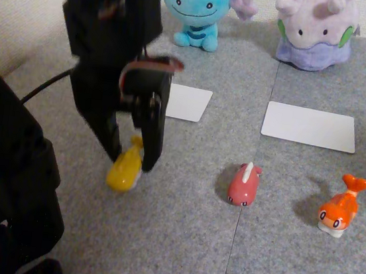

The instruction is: Wooper wants to eat egg sudhi, and Goomy wants to eat shrimp sushi

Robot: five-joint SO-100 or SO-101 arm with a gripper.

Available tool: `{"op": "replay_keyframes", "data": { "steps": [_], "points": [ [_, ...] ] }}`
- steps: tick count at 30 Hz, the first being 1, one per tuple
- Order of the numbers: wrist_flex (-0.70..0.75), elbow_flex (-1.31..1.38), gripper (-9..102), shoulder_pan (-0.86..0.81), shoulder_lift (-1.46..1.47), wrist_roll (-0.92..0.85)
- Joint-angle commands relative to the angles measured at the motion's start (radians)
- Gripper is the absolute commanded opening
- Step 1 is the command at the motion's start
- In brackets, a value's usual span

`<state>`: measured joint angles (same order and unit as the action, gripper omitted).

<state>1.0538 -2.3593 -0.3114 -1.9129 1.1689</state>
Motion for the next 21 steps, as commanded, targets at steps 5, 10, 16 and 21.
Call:
{"op": "replay_keyframes", "data": {
  "steps": [5,10,16,21],
  "points": [
    [0.196,0.344,3,0.025,-0.002,0.021],
    [0.253,0.512,3,0.08,0.064,0.074],
    [0.207,0.712,3,0.101,0.341,0.098],
    [0.201,0.913,3,0.097,0.581,0.1]
  ]
}}
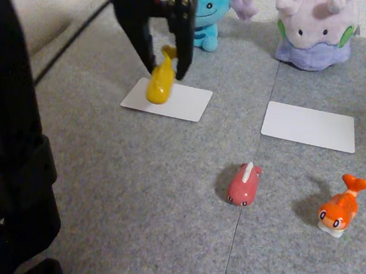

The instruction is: Wooper wants to eat egg sudhi, and Goomy wants to eat shrimp sushi

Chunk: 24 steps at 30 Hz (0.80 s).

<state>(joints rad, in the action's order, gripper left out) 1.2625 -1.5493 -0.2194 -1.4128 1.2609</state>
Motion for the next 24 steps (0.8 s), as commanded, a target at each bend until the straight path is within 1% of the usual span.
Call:
{"op": "replay_keyframes", "data": {
  "steps": [1,6,12,21,24],
  "points": [
    [-0.002,0.14,3,0.006,0.121,0.008],
    [-0.009,0.282,3,0.015,0.278,0.037],
    [-0.012,0.411,3,0.061,0.387,0.057],
    [-0.014,0.465,4,0.097,0.502,0.072],
    [-0.028,0.465,11,0.087,0.517,0.072]
  ]
}}
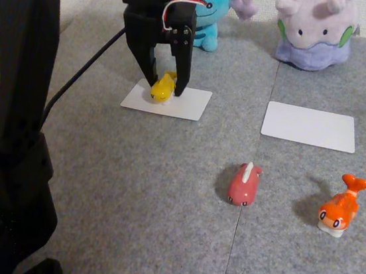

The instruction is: Wooper wants to eat egg sudhi, and Goomy wants to eat shrimp sushi

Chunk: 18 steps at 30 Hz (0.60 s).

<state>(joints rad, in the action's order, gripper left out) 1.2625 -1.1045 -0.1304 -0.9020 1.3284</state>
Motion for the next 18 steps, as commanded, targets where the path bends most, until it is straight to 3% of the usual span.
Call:
{"op": "replay_keyframes", "data": {
  "steps": [1,7,18],
  "points": [
    [-0.037,0.02,15,-0.005,0.006,0.005],
    [-0.041,0.02,33,0.003,-0.002,0.006],
    [0.094,0.021,35,0.014,-0.172,0.037]
  ]
}}
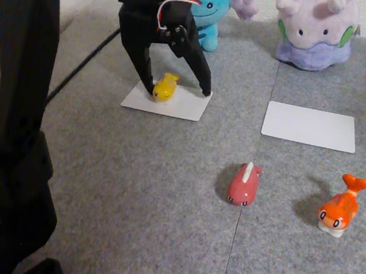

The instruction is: Wooper wants to eat egg sudhi, and Goomy wants to eat shrimp sushi

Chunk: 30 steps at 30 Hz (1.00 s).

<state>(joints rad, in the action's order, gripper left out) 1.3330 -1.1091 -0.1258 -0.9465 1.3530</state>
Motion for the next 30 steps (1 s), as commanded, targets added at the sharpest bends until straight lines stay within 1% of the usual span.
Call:
{"op": "replay_keyframes", "data": {
  "steps": [1,8,10,14,20,24,27,30],
  "points": [
    [0.043,0.026,35,0.009,-0.166,0.018],
    [0.167,0.026,35,-0.014,-0.425,0.029],
    [0.202,0.026,34,-0.061,-0.463,0.014],
    [0.229,0.026,34,-0.236,-0.485,-0.081],
    [0.241,0.026,34,-0.572,-0.482,-0.281],
    [0.244,0.014,34,-0.762,-0.479,-0.391],
    [0.244,0.014,34,-0.864,-0.448,-0.451],
    [0.242,0.012,34,-0.914,-0.367,-0.48]
  ]
}}
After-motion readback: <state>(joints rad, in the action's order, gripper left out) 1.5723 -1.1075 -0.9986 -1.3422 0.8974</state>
